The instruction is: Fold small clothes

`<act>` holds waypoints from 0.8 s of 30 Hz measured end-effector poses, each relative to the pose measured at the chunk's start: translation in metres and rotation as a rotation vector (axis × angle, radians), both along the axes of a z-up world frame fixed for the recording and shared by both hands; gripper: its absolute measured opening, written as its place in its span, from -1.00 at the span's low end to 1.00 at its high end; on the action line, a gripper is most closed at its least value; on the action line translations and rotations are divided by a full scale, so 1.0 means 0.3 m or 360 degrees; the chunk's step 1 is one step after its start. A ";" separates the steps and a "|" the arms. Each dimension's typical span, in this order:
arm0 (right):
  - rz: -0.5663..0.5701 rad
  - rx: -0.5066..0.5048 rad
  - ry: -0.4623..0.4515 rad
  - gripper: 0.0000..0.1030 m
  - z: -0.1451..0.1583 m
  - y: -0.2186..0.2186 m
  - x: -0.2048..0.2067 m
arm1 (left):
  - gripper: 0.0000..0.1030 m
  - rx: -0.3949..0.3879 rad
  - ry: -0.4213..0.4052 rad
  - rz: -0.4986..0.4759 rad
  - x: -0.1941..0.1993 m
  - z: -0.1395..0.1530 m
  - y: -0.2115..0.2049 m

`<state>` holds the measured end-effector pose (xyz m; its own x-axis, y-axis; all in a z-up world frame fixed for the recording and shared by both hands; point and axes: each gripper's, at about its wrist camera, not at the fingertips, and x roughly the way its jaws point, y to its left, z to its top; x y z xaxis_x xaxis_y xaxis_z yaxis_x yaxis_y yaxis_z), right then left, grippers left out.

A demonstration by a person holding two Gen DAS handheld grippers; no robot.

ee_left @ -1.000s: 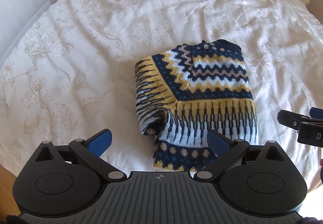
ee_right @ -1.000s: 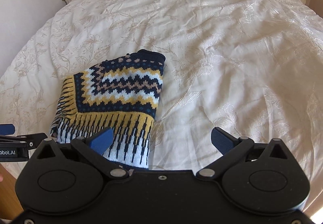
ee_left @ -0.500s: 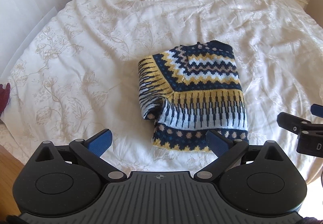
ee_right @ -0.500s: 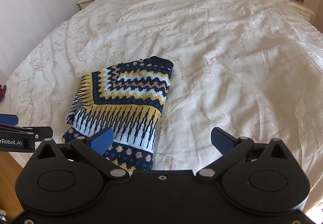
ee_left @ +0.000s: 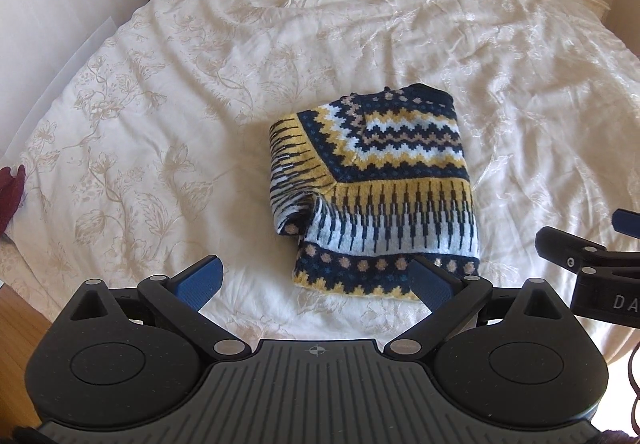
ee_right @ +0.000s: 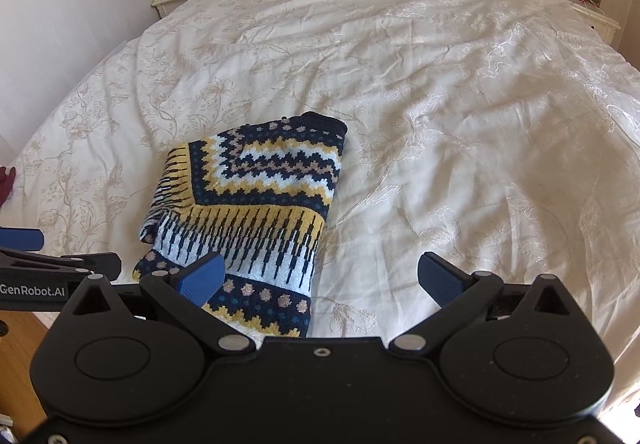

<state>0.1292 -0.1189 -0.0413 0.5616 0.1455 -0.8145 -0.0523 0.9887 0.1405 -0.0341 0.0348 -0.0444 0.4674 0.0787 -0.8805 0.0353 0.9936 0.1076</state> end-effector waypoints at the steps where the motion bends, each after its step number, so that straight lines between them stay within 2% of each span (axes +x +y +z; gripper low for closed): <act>1: -0.0002 0.0021 0.0017 0.98 -0.001 -0.001 0.002 | 0.95 0.0010 0.0006 -0.0001 0.000 -0.002 -0.001; 24: -0.0048 -0.0006 0.0123 0.98 -0.021 -0.012 -0.008 | 0.95 0.0015 0.0085 0.0080 -0.007 -0.035 0.021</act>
<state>0.1268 -0.1224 -0.0477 0.5013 0.1261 -0.8560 -0.0117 0.9902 0.1390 -0.0362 0.0411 -0.0547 0.4150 0.1095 -0.9032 -0.0084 0.9932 0.1165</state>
